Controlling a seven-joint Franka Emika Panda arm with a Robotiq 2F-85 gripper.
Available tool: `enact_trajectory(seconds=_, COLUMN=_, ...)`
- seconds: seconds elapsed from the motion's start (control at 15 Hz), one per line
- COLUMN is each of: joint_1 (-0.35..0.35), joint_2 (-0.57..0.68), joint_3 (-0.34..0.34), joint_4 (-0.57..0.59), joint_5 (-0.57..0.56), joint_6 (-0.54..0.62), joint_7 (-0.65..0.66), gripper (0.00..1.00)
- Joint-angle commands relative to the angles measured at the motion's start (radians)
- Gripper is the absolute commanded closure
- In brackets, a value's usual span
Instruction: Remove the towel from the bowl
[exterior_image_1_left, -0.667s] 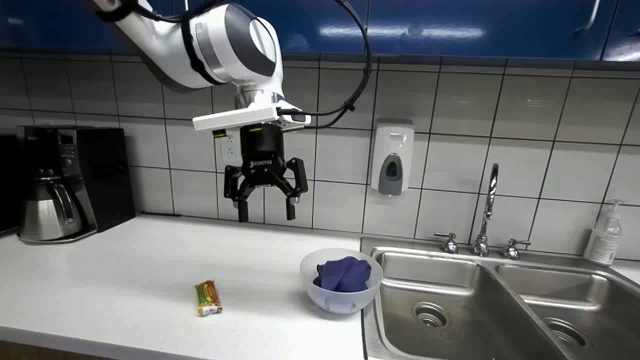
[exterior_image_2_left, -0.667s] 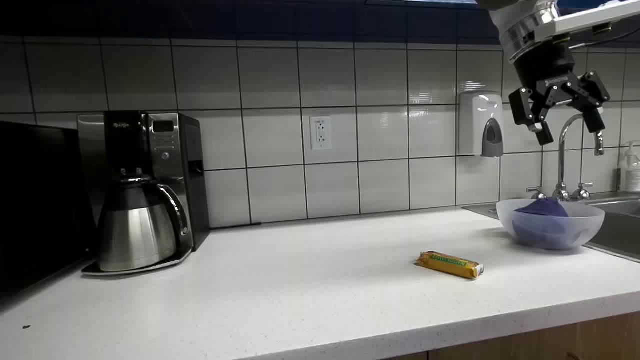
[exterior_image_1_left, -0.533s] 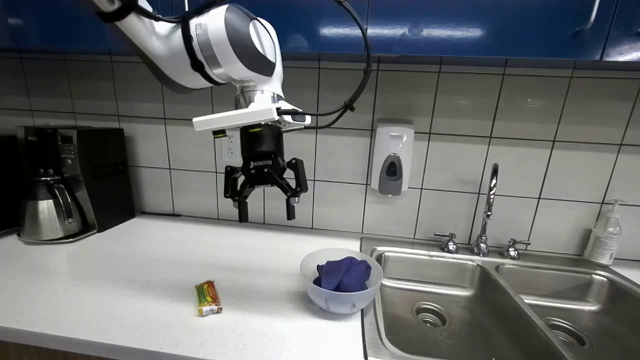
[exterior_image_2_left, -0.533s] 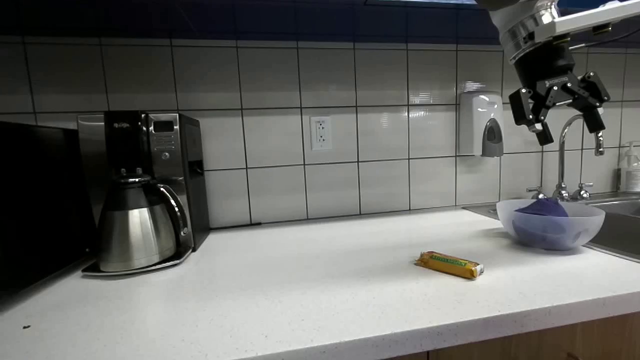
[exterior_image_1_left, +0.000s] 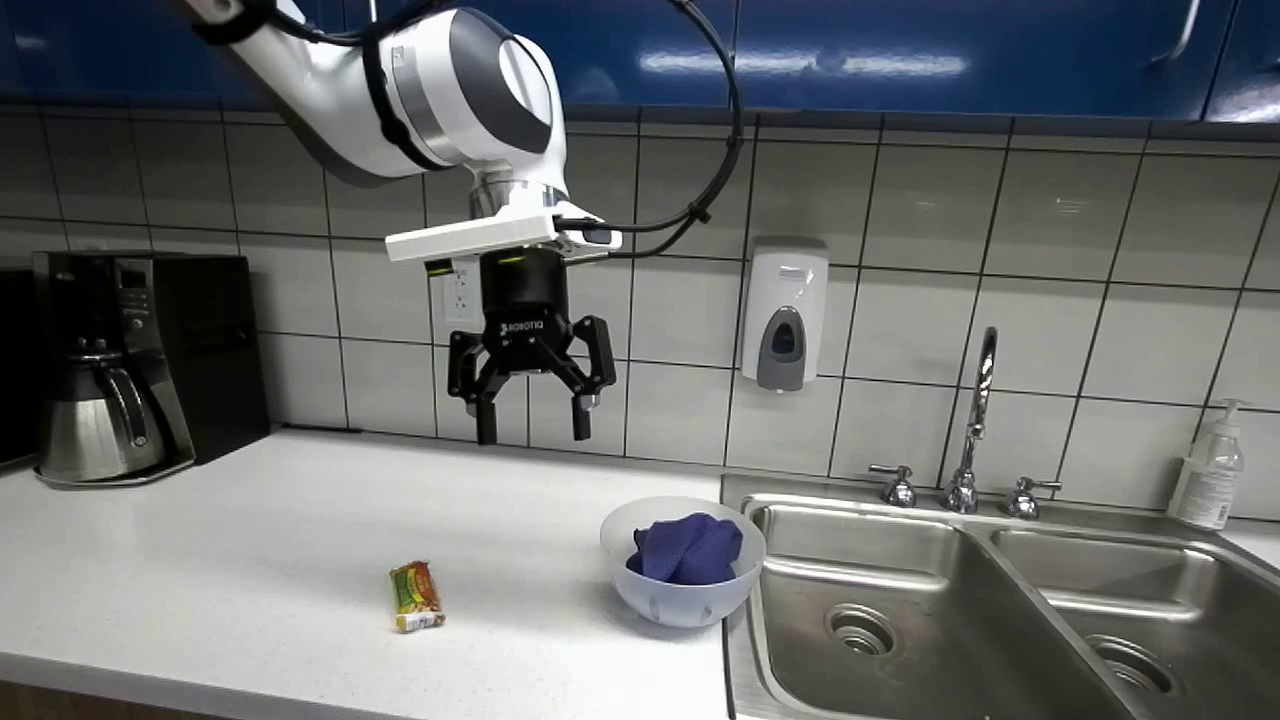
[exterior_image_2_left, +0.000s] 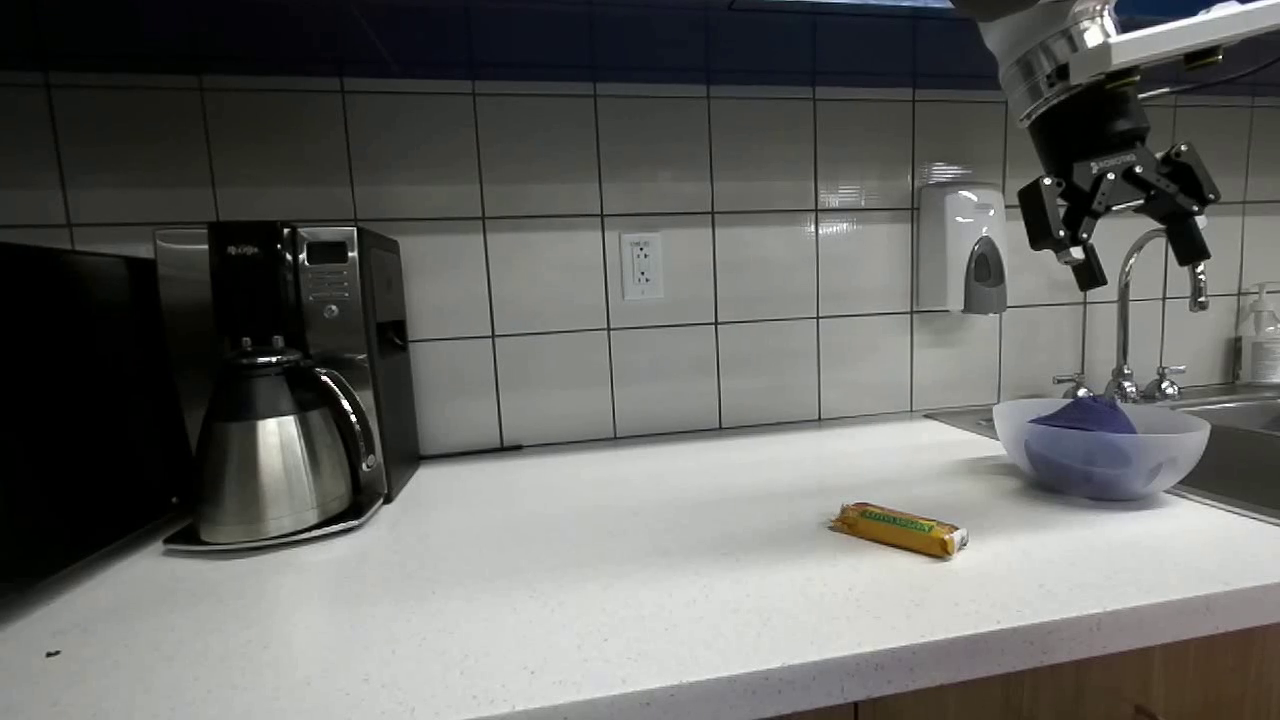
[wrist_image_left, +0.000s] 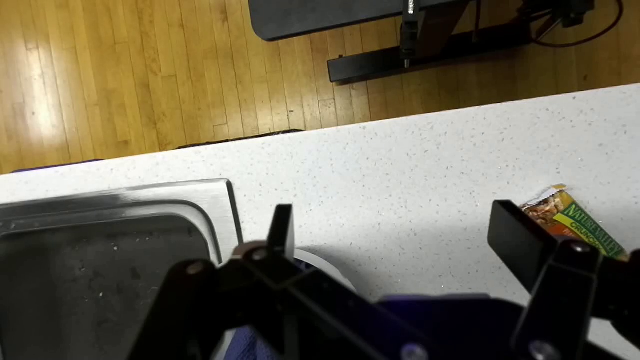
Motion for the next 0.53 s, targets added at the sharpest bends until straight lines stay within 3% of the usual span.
enact_trajectory(seconds=0.0, joint_1=0.007, joint_2=0.003, joint_3=-0.006, joint_4=-0.005, joint_5=-0.013, joint_6=0.013, joint_7=0.006, gripper=0.00)
enact_trajectory(seconds=0.47, joint_1=-0.012, joint_2=0.078, joint_3=-0.037, joint_4=0.026, joint_5=-0.015, joint_6=0.174, joint_7=0.016, gripper=0.00)
